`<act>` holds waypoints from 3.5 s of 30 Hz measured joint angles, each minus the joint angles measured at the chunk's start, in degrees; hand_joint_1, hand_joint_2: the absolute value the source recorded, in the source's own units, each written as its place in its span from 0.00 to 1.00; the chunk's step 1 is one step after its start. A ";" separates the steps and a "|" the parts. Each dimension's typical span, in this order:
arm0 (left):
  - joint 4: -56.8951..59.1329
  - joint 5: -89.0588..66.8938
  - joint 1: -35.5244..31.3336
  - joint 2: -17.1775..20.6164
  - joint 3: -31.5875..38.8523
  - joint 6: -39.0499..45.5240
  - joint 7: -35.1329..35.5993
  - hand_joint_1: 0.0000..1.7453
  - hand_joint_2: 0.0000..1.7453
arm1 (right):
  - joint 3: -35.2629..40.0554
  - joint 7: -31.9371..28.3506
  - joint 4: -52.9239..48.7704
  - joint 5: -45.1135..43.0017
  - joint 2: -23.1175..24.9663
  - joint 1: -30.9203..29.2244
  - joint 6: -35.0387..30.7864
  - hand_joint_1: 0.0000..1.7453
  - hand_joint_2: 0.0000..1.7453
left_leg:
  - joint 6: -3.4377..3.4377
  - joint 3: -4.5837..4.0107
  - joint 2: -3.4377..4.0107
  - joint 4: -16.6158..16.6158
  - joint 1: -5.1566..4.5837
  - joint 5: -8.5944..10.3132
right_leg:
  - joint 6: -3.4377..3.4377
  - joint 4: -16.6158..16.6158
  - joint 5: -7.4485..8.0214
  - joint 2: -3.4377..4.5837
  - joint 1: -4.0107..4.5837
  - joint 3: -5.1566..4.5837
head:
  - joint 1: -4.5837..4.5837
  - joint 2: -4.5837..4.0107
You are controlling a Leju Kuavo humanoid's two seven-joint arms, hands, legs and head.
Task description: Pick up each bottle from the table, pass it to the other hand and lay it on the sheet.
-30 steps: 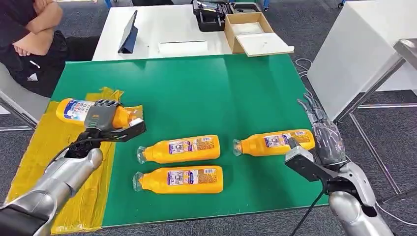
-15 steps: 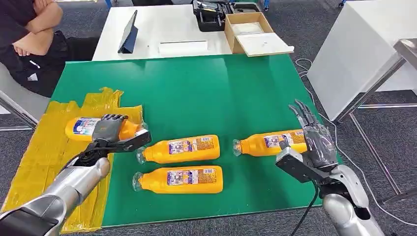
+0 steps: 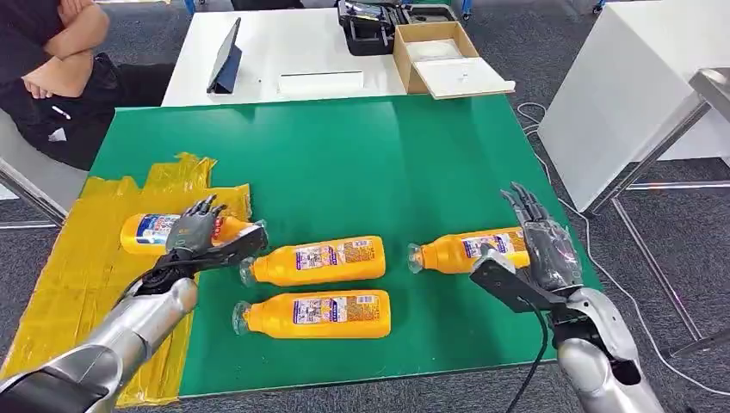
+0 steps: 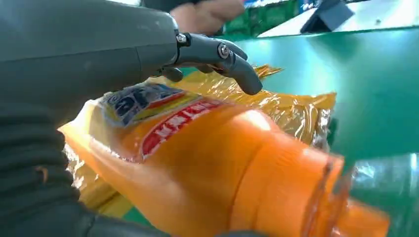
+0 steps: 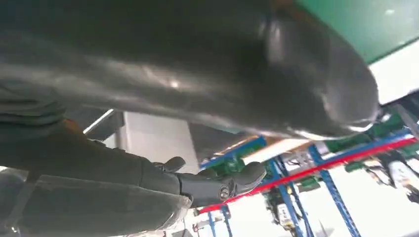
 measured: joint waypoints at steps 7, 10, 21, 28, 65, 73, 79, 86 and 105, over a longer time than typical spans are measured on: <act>-6.74 11.23 1.22 -1.07 6.02 -2.47 -2.54 0.00 0.00 | -0.83 1.99 1.14 5.31 -2.12 -2.19 3.40 0.00 1.00 | 0.01 -0.01 0.00 0.00 0.00 0.01 | 0.01 0.00 0.01 0.00 0.00 0.00 | -0.02 0.00; -13.87 20.59 1.38 -1.29 8.99 -3.52 -4.33 0.00 0.00 | -1.27 2.65 3.87 6.01 -4.75 -5.77 7.53 0.00 1.00 | 0.08 -0.05 0.00 0.00 -0.01 0.07 | 0.11 0.01 0.08 0.00 0.03 0.01 | 0.00 0.00; -33.69 44.66 -2.43 3.10 14.26 -6.34 -6.82 0.00 0.00 | -0.31 0.64 12.74 1.81 -12.52 -11.95 10.45 0.00 1.00 | 0.20 -0.10 -0.14 0.01 -0.04 0.14 | 0.23 0.01 0.15 -0.15 0.05 0.02 | -0.02 0.00; -36.66 48.71 -2.62 3.74 14.19 -4.85 -8.53 0.00 0.00 | 0.06 0.55 13.84 1.25 -14.27 -12.09 10.78 0.00 1.00 | 0.20 -0.10 -0.08 0.01 -0.05 0.15 | 0.23 0.01 0.15 -0.12 0.04 0.00 | -0.02 0.00; -36.81 62.89 -8.43 6.58 5.60 1.73 -12.33 0.00 0.00 | 31.92 -8.00 33.97 -4.09 -23.69 -35.67 23.92 0.00 1.00 | 0.26 -0.14 -0.05 0.02 -0.11 0.21 | 0.26 0.02 0.17 -0.10 0.04 0.00 | -0.02 0.00; -35.08 65.60 -9.16 6.60 4.81 2.73 -14.21 0.00 0.00 | 40.79 -9.51 41.84 -7.15 -19.95 -41.55 22.38 0.00 1.00 | 0.25 -0.13 -0.06 0.02 -0.10 0.22 | 0.26 0.03 0.17 -0.10 0.06 0.00 | -0.02 0.00; -34.67 65.62 -9.20 6.64 4.46 2.84 -14.45 0.00 0.00 | 43.67 -9.62 44.59 -7.32 -17.59 -41.61 21.75 0.00 1.00 | 0.25 -0.14 -0.07 0.02 -0.11 0.22 | 0.26 0.04 0.17 -0.11 0.05 0.01 | -0.02 0.00; -34.64 65.77 -9.19 6.73 4.18 3.76 -14.43 0.00 0.00 | 46.11 -8.96 48.80 -5.99 -14.32 -40.87 21.25 0.00 1.00 | 0.25 -0.14 -0.07 0.02 -0.11 0.22 | 0.26 0.03 0.17 -0.11 0.05 0.00 | 0.00 0.00; -33.44 68.20 -9.75 6.88 3.74 3.89 -14.69 0.00 0.00 | 50.01 -8.15 54.46 -0.61 -12.46 -41.48 22.69 1.00 1.00 | 0.27 -0.05 -0.05 0.02 -0.10 0.23 | 0.27 0.02 0.18 -0.10 0.04 0.04 | -0.02 0.00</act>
